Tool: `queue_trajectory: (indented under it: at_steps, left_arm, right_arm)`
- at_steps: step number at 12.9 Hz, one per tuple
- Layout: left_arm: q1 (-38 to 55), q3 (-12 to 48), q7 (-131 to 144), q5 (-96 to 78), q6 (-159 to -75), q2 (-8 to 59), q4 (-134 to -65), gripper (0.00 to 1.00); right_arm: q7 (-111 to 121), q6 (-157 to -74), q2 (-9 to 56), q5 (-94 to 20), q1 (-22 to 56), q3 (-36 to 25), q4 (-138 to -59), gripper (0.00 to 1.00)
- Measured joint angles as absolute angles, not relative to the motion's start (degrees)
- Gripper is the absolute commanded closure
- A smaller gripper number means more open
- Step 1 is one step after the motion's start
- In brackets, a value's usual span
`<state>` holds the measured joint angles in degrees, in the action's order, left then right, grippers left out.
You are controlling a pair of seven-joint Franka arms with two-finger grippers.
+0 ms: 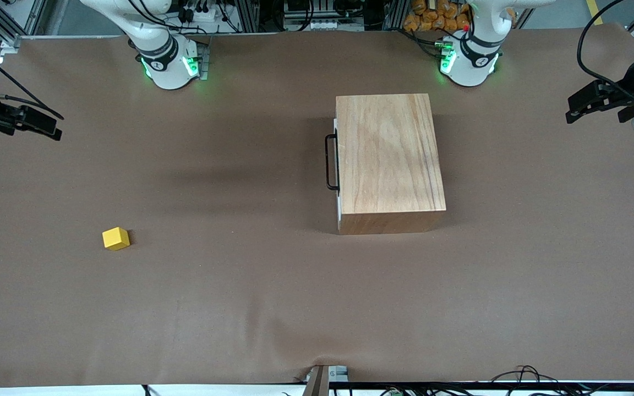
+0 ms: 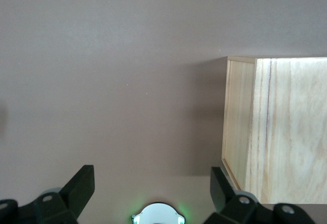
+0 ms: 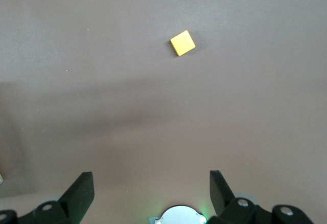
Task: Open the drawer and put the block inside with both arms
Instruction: 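Move the left gripper from rest toward the wooden box's drawer handle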
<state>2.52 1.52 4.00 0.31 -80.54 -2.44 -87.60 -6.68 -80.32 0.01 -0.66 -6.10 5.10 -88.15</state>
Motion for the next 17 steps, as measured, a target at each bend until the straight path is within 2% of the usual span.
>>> queue_trajectory:
  at_steps: [8,17]
  left_arm:
    - [2.2,0.9,4.0,0.3,-80.6,-1.5,-86.3,0.00]
    - [6.2,2.0,8.0,-0.9,-80.9,3.4,-82.8,0.00]
  right_arm:
    - [-6.7,-80.3,0.0,-0.7,-4.8,4.1,-88.2,0.00]
    - [-6.7,-80.4,0.0,-0.7,-4.8,4.0,-88.2,0.00]
